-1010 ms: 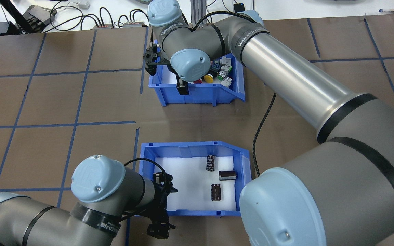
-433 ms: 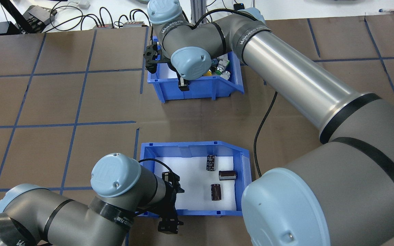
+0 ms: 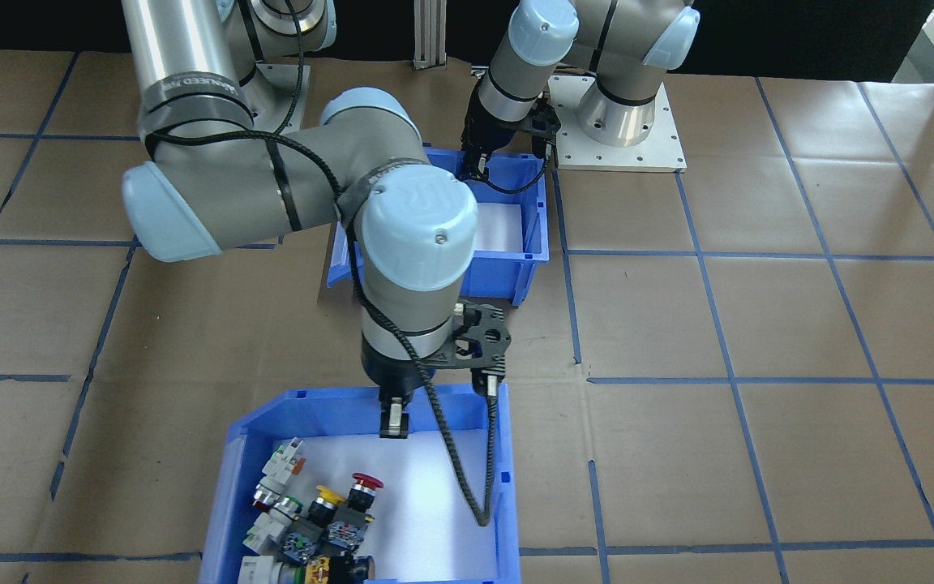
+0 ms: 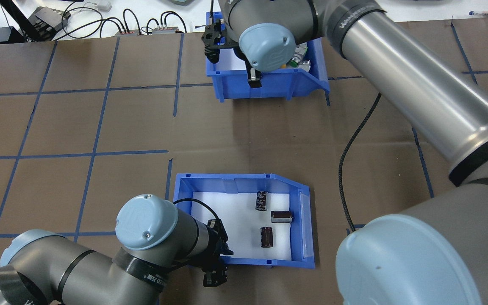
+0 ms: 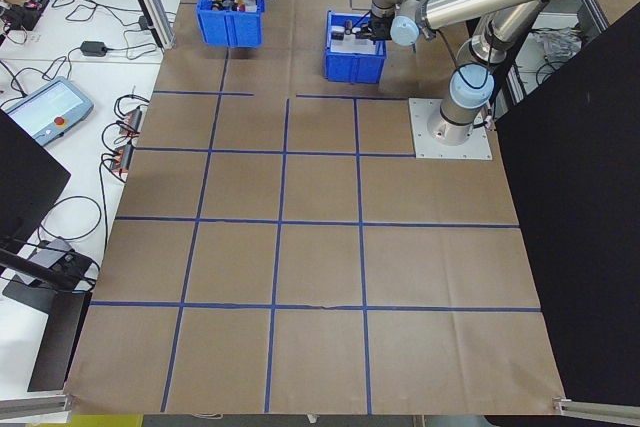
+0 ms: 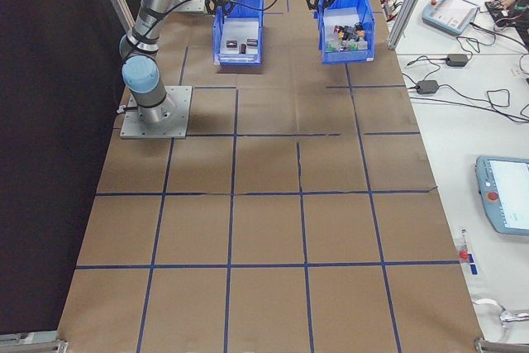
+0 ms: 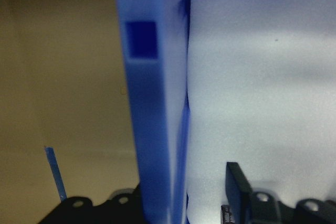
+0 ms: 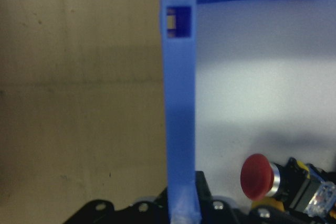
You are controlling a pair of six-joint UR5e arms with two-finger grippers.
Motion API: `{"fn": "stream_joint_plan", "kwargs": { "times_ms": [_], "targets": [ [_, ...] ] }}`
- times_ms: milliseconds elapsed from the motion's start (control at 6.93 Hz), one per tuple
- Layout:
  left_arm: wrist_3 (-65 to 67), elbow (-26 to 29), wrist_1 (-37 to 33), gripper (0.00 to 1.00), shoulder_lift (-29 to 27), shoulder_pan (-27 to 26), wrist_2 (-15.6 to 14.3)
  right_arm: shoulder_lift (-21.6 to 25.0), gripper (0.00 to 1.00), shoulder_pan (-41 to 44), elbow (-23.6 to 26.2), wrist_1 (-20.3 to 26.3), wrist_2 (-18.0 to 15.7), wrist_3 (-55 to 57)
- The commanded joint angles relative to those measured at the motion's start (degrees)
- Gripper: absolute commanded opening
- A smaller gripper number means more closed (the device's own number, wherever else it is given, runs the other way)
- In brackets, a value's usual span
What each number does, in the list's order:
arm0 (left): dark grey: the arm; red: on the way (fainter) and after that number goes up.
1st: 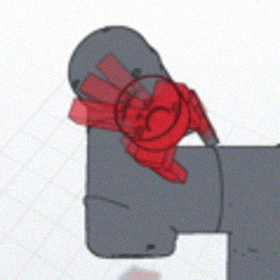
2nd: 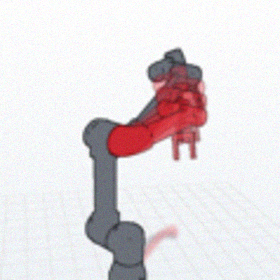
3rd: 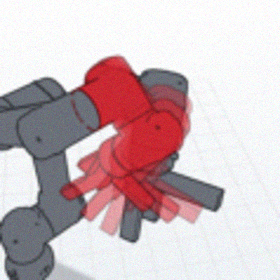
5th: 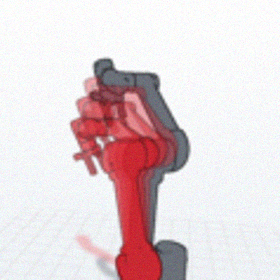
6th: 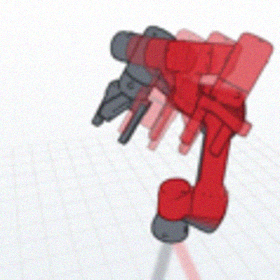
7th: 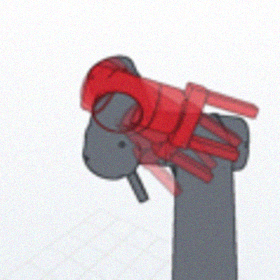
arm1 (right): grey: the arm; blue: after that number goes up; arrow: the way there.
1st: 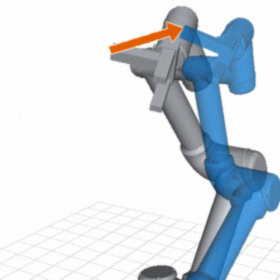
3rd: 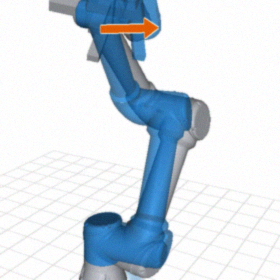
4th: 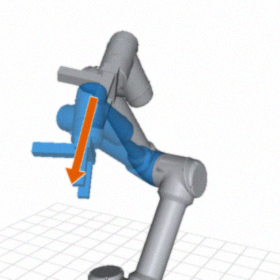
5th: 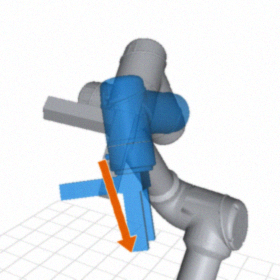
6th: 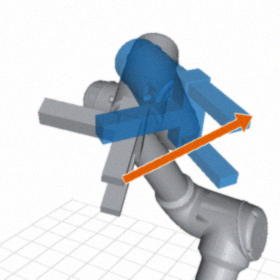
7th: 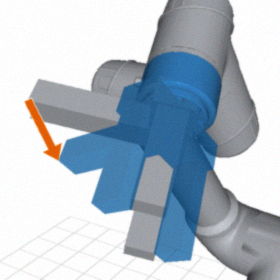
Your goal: Place battery box in front
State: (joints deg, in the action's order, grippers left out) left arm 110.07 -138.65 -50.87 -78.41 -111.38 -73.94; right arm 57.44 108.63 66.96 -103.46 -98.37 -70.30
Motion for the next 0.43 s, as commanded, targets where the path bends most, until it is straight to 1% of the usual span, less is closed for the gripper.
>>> {"fn": "stream_joint_plan", "kwargs": {
  "times_ms": [0, 144, 288],
  "targets": [
    [-2.47, 0.91, 1.13, 0.0, 1.32, 0.63, -0.59, 3.37, 0.0, -6.9, 3.15, 1.86, -3.04, -5.52],
    [-3.36, 2.05, 0.17, 0.0, 2.46, 1.86, -1.55, 5.82, 0.0, -10.42, 6.92, 1.86, -3.14, -8.33],
    [-6.15, 4.67, -3.15, 0.0, 2.65, 5.18, -3.21, 9.24, 0.0, -14.8, 11.83, 0.9, -3.05, -12.88]
  ]
}}
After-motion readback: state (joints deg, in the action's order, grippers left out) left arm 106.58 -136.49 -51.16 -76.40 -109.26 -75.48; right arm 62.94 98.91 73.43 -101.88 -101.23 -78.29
